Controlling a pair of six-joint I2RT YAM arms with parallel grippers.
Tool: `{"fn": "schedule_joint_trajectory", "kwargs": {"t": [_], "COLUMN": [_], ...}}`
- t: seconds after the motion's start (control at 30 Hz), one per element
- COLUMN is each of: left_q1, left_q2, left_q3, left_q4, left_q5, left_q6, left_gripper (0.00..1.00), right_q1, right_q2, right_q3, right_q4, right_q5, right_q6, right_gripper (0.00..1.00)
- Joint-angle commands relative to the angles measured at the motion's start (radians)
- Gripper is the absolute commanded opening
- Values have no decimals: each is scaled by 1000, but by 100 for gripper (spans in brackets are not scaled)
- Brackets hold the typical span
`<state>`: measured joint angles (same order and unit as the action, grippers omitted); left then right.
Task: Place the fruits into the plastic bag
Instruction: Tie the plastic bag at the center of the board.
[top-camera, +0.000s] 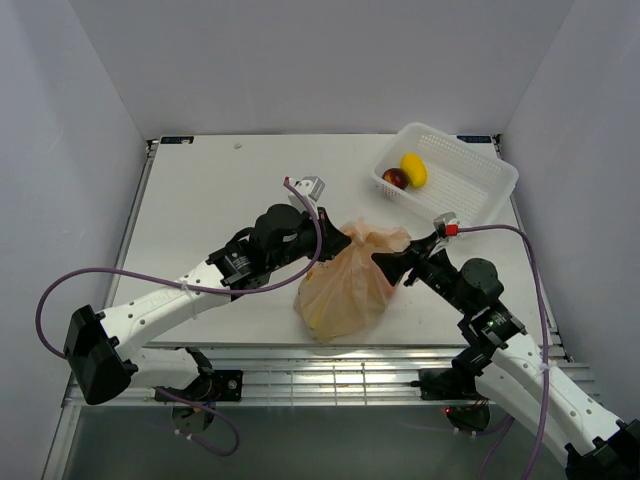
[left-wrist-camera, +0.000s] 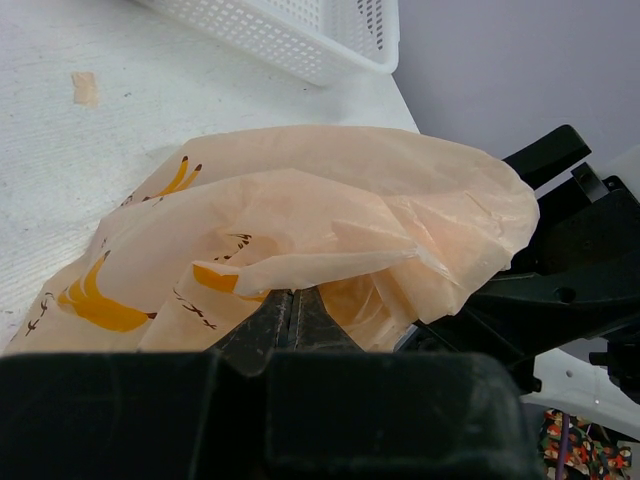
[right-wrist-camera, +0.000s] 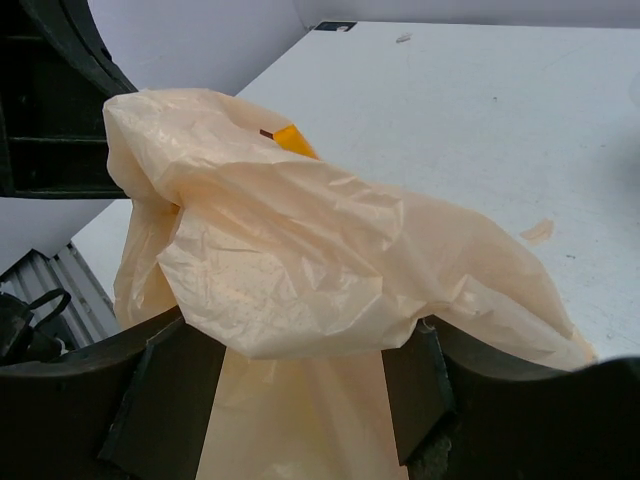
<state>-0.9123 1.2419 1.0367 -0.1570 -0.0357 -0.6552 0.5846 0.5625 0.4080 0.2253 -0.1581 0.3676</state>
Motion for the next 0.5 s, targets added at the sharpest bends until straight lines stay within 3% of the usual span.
{"fn": "schedule_joint_trajectory", "kwargs": {"t": [0.0, 0.4, 0.47], "left_q1": [6, 6, 6], "left_q2": [-7, -4, -7], "left_q3": [2, -6, -9], "left_q4": [8, 10, 13], "left_q5": [22, 34, 34], "left_q6": [-12, -29, -32], "left_gripper": [0, 0, 0], "right_q1": [6, 4, 7], "right_q2": [-9, -1, 10], "right_q3": [-35, -70, -69], "right_q4": [184, 356, 364], "right_q5": [26, 37, 31], "right_q6": [4, -4, -4], "right_gripper": [65, 64, 59]}}
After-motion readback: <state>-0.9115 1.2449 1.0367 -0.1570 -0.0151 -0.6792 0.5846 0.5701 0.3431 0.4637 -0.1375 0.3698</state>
